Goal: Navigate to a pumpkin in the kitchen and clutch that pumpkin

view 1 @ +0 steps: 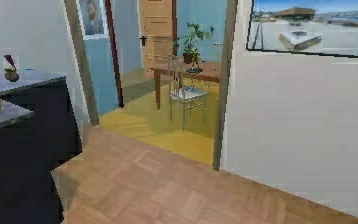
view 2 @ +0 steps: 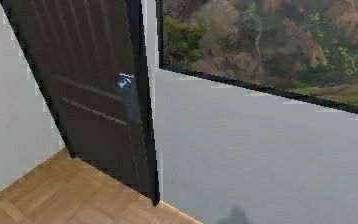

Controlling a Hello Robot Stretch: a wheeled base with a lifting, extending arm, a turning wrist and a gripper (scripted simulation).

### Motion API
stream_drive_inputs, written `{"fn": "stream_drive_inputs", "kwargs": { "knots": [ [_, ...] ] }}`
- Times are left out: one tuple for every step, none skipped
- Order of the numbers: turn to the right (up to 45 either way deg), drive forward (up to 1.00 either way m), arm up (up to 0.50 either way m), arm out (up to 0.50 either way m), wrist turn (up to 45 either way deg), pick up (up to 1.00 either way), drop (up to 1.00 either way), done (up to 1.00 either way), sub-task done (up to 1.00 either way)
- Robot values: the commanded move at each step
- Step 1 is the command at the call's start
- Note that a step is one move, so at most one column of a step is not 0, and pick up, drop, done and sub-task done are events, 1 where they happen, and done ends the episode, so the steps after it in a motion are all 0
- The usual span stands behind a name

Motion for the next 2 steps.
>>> {"fn": "stream_drive_inputs", "kwargs": {
  "knots": [
    [-45.0,0.0,0.0,0.0,0.0,0.0,0.0,0.0,0.0],
    [-12.0,0.0,0.0,0.0,0.0,0.0,0.0,0.0,0.0]
  ]
}}
